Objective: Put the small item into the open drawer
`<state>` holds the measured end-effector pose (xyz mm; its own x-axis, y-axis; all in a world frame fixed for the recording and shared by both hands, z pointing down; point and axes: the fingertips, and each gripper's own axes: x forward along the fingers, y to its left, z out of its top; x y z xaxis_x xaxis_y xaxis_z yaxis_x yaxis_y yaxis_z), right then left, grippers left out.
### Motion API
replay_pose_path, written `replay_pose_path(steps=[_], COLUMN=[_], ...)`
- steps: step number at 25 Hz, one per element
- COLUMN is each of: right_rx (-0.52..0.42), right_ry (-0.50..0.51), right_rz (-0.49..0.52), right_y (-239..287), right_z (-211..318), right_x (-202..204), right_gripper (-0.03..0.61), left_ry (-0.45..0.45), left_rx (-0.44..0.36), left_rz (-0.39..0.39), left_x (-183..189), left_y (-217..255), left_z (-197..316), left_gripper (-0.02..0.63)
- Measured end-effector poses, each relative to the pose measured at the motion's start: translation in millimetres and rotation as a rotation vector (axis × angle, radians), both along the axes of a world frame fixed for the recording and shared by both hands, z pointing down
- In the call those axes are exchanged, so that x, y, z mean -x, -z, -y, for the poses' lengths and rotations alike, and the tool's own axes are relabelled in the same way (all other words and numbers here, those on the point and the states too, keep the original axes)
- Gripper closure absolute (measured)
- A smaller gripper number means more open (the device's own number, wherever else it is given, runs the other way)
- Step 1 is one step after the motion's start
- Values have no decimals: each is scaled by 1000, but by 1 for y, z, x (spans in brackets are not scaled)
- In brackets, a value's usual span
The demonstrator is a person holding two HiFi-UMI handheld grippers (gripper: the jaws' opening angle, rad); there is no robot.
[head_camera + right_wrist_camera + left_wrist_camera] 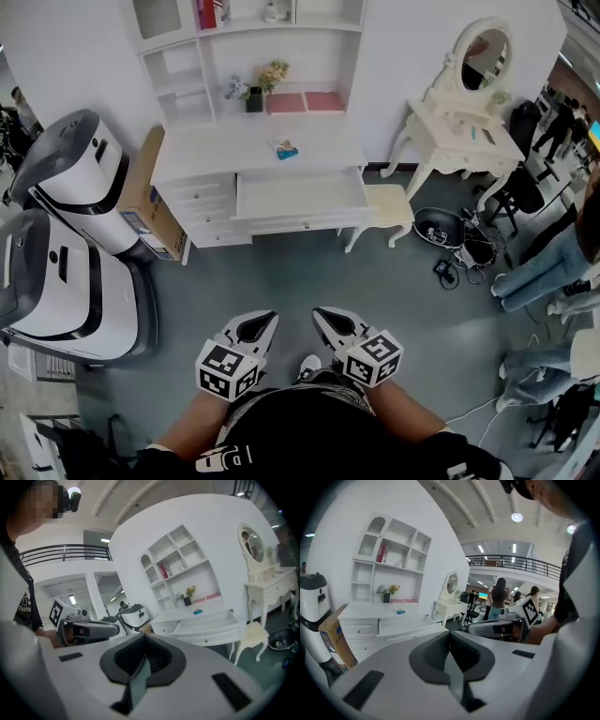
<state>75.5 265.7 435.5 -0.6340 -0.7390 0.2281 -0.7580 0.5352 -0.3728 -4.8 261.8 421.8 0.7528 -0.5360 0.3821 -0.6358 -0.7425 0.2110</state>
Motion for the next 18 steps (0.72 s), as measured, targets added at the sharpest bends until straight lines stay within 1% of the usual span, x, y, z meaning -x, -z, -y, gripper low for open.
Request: replay_pose_path(steps=[3, 10, 14, 18], right_rx=[-14, -18, -8, 18], right_ry=[30, 56, 44, 41], right_rz=[-4, -9, -4, 5], right_y=[1, -2, -1, -7], right_z=[28, 68, 84, 90], right_x=[-9, -33, -45, -46], right_gripper=[569, 569, 569, 569], left_ry=[25, 22, 33, 41], left_rx=[-10, -14, -4, 5], left_rz=[5, -2, -4, -2], left_x=[-12, -50, -56, -56], left_y=[1, -2, 0, 0], left_z=[28, 67, 84, 93], left_gripper=[600, 600, 600, 600])
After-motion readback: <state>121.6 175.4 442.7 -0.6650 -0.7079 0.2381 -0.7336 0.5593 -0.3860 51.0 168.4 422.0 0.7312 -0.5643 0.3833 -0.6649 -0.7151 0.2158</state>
